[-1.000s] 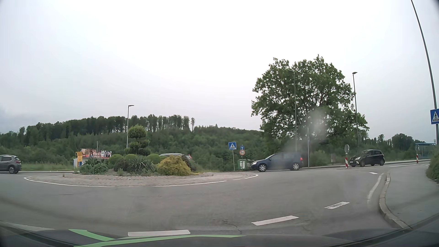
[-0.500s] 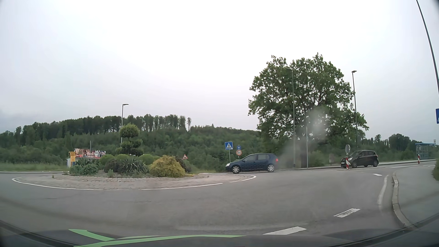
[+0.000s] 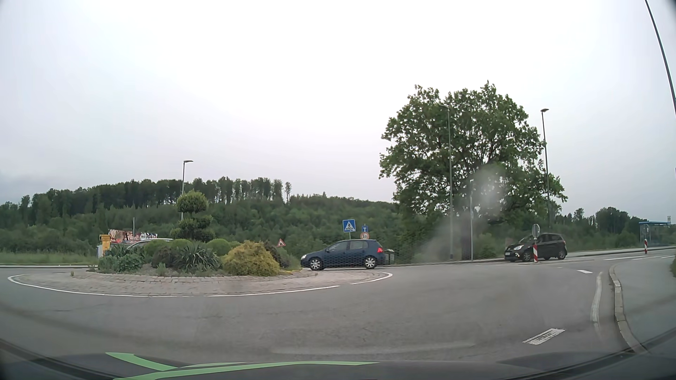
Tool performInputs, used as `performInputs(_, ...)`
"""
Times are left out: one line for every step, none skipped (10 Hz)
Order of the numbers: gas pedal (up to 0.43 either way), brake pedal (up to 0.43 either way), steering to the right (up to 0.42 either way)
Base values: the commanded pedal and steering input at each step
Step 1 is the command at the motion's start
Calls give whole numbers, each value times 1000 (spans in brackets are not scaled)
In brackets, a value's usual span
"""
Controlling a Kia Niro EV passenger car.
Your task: Follow the waypoints while adhering to traffic rules and regulations
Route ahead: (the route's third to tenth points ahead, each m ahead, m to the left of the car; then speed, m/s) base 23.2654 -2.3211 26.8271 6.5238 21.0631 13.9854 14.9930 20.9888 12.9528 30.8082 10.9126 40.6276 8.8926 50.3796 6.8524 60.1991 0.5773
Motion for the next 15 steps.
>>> performInputs(0,0,77)
performInputs(0,0,77)
performInputs(0,0,77)
performInputs(0,0,77)
performInputs(0,0,77)
performInputs(0,0,78)
performInputs(0,0,78)
performInputs(0,49,78)
performInputs(0,104,78)
performInputs(0,146,79)
performInputs(0,152,79)
performInputs(0,165,79)
performInputs(0,177,79)
performInputs(0,183,79)
performInputs(0,189,79)
